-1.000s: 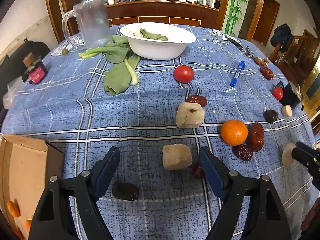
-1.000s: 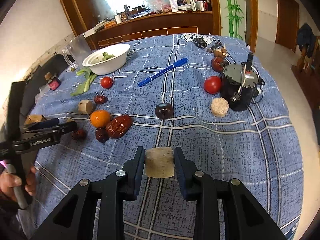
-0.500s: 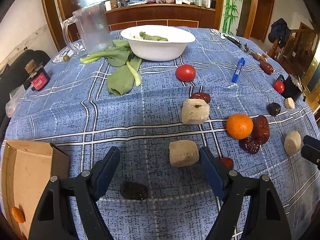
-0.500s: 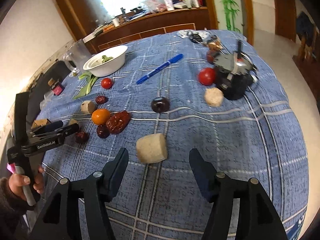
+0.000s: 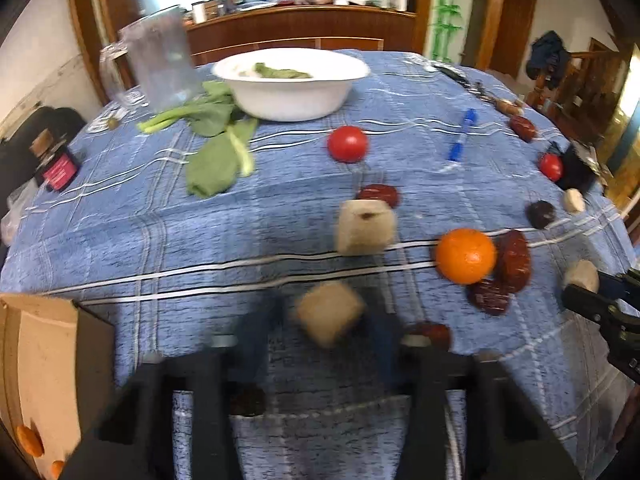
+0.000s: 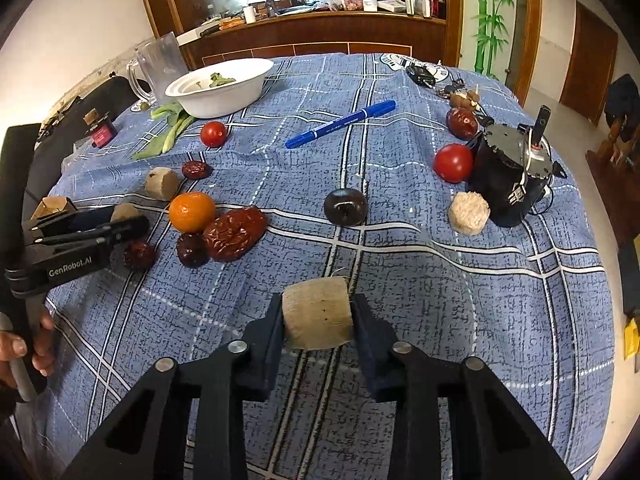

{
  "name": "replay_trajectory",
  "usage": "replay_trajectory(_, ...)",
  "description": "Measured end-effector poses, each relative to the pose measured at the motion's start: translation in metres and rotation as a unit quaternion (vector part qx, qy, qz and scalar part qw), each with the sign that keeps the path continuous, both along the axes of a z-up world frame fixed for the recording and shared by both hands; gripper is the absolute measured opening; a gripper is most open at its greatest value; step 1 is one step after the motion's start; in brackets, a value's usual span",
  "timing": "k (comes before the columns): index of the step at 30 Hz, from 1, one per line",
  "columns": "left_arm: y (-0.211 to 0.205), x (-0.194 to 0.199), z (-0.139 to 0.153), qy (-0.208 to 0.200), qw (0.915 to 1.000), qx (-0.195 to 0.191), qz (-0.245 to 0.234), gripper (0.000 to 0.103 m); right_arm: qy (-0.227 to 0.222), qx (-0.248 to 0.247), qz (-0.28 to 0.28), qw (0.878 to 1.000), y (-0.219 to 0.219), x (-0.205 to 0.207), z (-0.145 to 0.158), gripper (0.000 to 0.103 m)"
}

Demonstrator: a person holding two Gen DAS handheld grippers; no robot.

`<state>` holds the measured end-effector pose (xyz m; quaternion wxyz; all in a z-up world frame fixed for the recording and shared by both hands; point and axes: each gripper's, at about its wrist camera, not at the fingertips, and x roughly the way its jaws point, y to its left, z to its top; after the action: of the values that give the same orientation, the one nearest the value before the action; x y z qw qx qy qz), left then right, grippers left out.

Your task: Organize fruits

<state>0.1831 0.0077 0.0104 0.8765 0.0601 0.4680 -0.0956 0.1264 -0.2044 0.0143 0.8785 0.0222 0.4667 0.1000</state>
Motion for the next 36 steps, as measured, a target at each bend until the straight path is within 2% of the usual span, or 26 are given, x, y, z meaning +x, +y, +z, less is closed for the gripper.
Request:
replay_trajectory(3,-0.002,-0.005,0.0,-0.002,0.9999,0.012,-0.007,0.031,0.002,0.008,-0.005,1.0,-0.003,-0.002,0.001,0.033)
replay_trajectory(7,0.003,-0.019,0.005,0.005,0.9999,-0.006,-0.008,0.031,0.002,0.007,-0.006,1.0,-0.004,-0.015,0.005,0.033)
replay_trajectory(13,0.008,-0.062,0.018,0.015,0.9983,-0.045,-0.033,0.031,-0.007,0.018,-0.005,1.0,-0.005,-0.047,0.021,0.033)
replay_trajectory(18,0.017,-0.098,0.013,0.044,0.9958,-0.073,-0.035,0.031,-0.014,-0.01,-0.008,1.0,0.0,-0.073,0.024,0.033)
replay_trajectory(21,0.018,-0.108,0.008,0.045,0.9967,-0.059,-0.033,0.031,-0.006,0.003,-0.024,1.0,-0.008,-0.075,0.022,0.034)
replay_trajectory(23,0.021,-0.111,0.005,0.051,0.9963,-0.063,-0.029,0.031,0.001,0.024,-0.034,0.999,-0.015,-0.074,0.019,0.034)
replay_trajectory(28,0.022,-0.117,0.005,0.043,0.9969,-0.06,-0.025,0.031,0.021,0.035,-0.046,0.998,-0.015,-0.063,0.009,0.034)
replay_trajectory(29,0.022,-0.117,0.005,0.043,0.997,-0.06,-0.025,0.031,0.018,0.028,-0.047,0.998,-0.012,-0.06,0.01,0.035)
replay_trajectory(30,0.022,-0.117,0.005,0.043,0.997,-0.06,-0.023,0.031,0.013,0.021,-0.047,0.999,-0.009,-0.058,0.011,0.041)
replay_trajectory(31,0.022,-0.117,0.005,0.043,0.997,-0.06,-0.022,0.031,0.007,0.013,-0.044,0.999,-0.006,-0.055,0.011,0.054)
replay_trajectory(32,0.022,-0.117,0.005,0.043,0.997,-0.06,-0.023,0.031,0.004,0.003,-0.042,0.999,-0.002,-0.051,0.011,0.06)
replay_trajectory(33,0.022,-0.117,0.005,0.043,0.997,-0.06,-0.023,0.031,-0.001,-0.005,-0.04,0.999,0.0,-0.048,0.011,0.063)
replay_trajectory(36,0.023,-0.118,0.004,0.039,0.9971,-0.06,-0.025,0.031,-0.01,-0.019,-0.024,0.999,0.008,-0.041,0.009,0.063)
